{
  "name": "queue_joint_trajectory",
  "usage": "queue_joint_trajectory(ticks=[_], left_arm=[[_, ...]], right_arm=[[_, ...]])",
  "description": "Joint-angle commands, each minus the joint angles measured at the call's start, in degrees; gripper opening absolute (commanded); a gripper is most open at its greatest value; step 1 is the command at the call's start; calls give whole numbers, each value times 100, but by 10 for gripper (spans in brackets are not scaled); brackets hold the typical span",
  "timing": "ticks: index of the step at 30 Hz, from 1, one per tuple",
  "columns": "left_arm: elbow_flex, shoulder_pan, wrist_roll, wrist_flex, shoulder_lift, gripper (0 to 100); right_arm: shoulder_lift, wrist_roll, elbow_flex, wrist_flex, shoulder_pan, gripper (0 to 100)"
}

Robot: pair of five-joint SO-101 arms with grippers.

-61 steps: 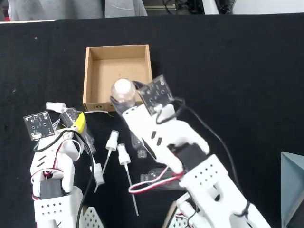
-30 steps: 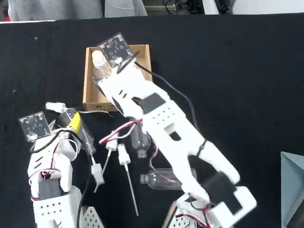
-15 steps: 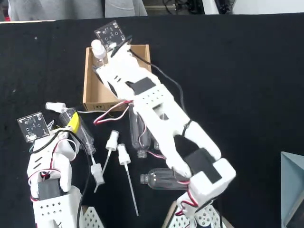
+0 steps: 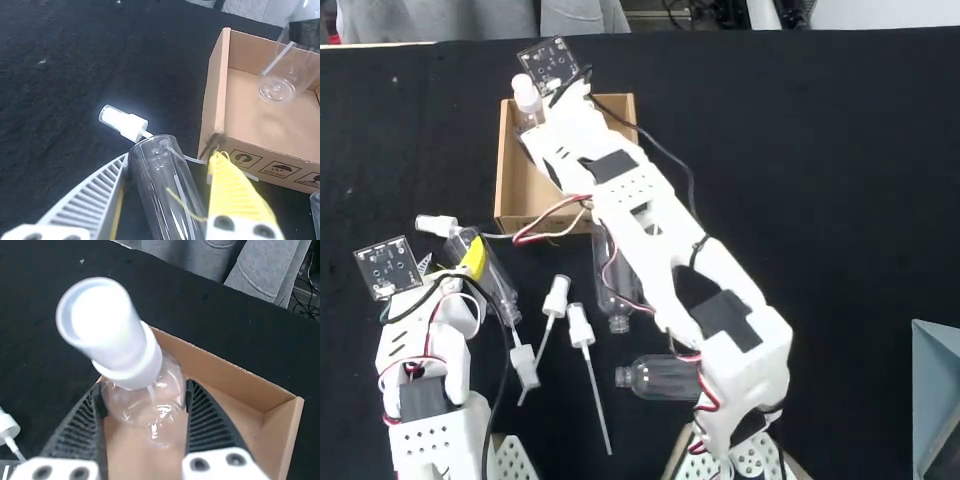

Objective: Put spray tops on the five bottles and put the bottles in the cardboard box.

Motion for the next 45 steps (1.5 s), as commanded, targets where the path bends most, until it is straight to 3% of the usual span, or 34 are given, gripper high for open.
queue_joint_trajectory(ticks=[1, 6, 12, 35, 45], left_arm=[[-127, 4, -44, -132, -62, 230], [-127, 4, -44, -132, -62, 230], [-127, 4, -44, -132, -62, 230], [-127, 13, -44, -132, -62, 230], [-119, 13, -44, -132, -62, 230]], right_arm=[[-22, 0, -593, -158, 123, 21], [198, -44, -840, -158, 123, 21], [303, -809, -963, -158, 132, 21], [1244, -791, -1007, -1292, 132, 26], [1710, -791, -1305, -1257, 211, 26]])
